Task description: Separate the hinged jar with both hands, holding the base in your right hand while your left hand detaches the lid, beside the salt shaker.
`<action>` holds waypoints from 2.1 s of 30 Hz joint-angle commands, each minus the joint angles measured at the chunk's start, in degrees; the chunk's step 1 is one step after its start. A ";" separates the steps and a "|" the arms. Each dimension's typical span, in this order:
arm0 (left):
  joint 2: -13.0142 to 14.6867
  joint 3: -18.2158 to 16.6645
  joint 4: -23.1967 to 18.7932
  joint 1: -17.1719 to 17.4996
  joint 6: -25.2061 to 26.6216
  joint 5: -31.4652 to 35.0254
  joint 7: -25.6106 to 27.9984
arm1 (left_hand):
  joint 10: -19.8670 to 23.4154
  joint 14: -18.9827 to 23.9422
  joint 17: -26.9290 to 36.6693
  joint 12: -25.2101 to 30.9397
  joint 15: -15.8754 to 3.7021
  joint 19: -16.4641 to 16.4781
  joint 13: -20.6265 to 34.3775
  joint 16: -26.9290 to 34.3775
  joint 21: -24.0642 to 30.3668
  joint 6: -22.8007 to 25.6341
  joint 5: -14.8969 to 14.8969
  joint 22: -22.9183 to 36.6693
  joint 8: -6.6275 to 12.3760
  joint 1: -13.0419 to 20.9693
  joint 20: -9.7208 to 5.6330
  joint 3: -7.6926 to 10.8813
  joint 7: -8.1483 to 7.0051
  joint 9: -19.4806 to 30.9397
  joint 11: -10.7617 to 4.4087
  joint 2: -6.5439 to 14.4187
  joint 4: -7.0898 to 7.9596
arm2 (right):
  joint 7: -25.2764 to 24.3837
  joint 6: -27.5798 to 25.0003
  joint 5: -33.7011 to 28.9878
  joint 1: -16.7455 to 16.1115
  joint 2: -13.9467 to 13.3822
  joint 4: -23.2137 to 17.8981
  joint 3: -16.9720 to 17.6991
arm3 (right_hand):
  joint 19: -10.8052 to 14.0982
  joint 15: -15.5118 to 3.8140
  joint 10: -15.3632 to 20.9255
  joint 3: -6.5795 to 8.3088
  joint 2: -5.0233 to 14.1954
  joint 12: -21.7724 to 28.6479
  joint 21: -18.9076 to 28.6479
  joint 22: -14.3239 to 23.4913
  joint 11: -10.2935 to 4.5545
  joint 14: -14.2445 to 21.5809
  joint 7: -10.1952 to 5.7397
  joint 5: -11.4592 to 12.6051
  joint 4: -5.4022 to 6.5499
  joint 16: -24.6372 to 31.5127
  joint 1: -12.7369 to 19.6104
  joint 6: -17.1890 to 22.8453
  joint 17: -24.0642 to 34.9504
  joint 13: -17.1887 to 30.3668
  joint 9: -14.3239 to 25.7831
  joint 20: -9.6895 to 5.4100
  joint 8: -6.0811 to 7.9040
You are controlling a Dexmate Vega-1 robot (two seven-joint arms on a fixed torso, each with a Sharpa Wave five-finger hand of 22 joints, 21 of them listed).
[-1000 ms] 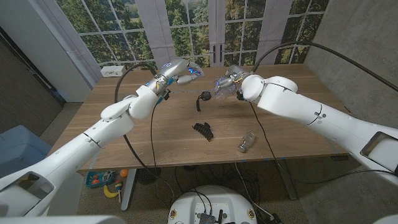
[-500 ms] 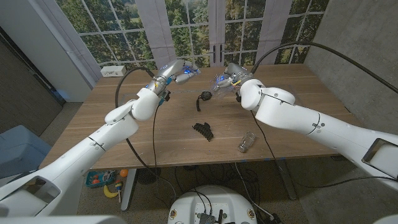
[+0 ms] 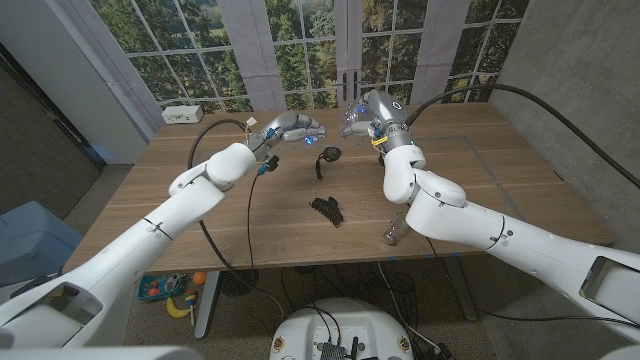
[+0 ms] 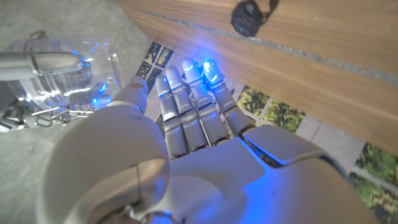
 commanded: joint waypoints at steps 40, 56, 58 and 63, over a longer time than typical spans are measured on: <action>-9.93 1.35 5.48 0.48 -4.64 -35.20 -0.86 | -13.81 -15.84 -11.95 -1.90 -2.67 -12.20 0.29 -12.36 -4.52 10.03 0.26 -11.99 0.76 3.11 4.78 5.64 2.02 -2.81 -2.66 0.42 -4.30 | 3.17 19.20 -30.30 -12.70 6.37 10.47 9.11 | -4.74 -19.33 11.21 6.40 13.26 -0.79 0.03 0.12 -12.02 14.01 -9.23 -1.09 6.50 0.79 11.54 8.26 5.82 0.62 0.01 -10.72 -0.23; -6.27 4.55 2.59 -3.20 1.04 -32.89 -3.17 | -13.12 -18.01 -13.65 -2.18 -1.77 -12.56 -0.92 -12.61 -4.68 13.94 0.40 -14.84 1.28 3.30 4.24 4.03 6.14 -1.53 -2.52 -1.01 -4.11 | 3.28 21.02 -33.99 -15.90 7.32 9.31 12.13 | -5.17 -19.36 11.45 6.41 13.30 -1.09 -0.06 0.16 -12.11 13.92 -9.28 -1.53 6.42 0.81 11.37 8.36 5.86 0.79 -0.21 -10.85 -0.42; -6.26 4.72 1.84 -3.16 1.53 -32.65 -2.53 | -11.97 -17.62 -14.19 -1.79 -2.09 -12.02 -1.01 -12.43 -4.43 16.47 0.71 -15.33 2.56 5.80 3.95 4.65 5.42 -0.70 -3.49 -1.17 -4.73 | 3.45 21.16 -34.38 -16.09 7.38 9.33 12.34 | -5.21 -19.36 11.35 6.41 13.30 -1.16 -0.06 0.16 -12.18 13.90 -9.35 -1.58 6.41 0.80 11.37 8.37 5.86 0.82 -0.23 -10.86 -0.44; -5.48 5.18 -0.53 -2.71 1.75 -30.25 -0.38 | -10.18 -17.15 -14.98 -1.48 -3.47 -10.49 -1.25 -11.63 -3.29 21.19 1.78 -16.43 6.15 13.13 2.74 6.47 4.60 2.62 -5.29 -0.33 -4.70 | 3.45 20.89 -35.10 -16.73 7.87 9.22 13.12 | -5.31 -19.37 11.52 6.42 13.32 -1.24 -0.08 0.17 -12.18 13.86 -9.51 -1.69 6.39 0.80 11.36 8.41 5.86 0.78 -0.28 -10.87 -0.48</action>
